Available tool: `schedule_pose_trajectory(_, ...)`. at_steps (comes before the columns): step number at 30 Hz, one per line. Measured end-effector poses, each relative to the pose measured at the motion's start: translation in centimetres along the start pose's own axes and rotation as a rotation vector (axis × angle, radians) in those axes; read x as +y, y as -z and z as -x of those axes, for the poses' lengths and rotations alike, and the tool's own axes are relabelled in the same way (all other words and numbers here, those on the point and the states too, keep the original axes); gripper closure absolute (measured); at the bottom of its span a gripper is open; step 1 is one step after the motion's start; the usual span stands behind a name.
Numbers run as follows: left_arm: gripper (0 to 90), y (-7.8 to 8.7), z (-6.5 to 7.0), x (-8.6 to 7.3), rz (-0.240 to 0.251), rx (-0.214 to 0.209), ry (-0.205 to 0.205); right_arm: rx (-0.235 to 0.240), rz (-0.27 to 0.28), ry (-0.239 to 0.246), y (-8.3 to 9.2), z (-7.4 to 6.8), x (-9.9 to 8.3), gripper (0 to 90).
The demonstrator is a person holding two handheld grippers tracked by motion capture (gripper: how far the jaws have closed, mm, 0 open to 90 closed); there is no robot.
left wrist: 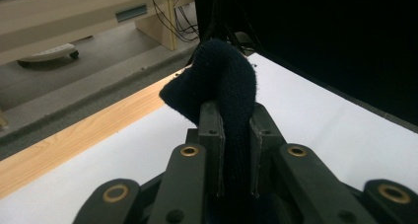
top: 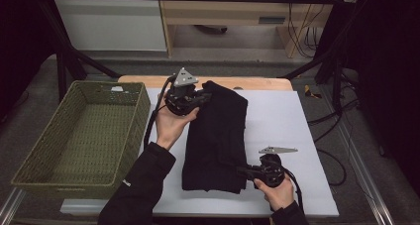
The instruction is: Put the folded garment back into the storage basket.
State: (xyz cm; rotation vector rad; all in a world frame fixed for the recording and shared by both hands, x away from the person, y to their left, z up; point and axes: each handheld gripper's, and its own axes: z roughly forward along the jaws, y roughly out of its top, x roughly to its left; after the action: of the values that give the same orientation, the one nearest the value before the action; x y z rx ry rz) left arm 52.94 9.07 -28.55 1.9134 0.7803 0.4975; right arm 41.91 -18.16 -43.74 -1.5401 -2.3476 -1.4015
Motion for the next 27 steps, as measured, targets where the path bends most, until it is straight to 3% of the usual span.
schedule_pose_trajectory(9,79.1,0.6,-0.5,0.5,-0.011,0.017,-0.005,0.011,0.012,0.015,-0.1,-0.6,0.5,72.1)
schedule_pose_trajectory(27,79.1,3.4,-1.7,1.9,0.000,0.063,-0.021,0.041,0.043,0.060,-0.3,-2.6,2.3,72.0)
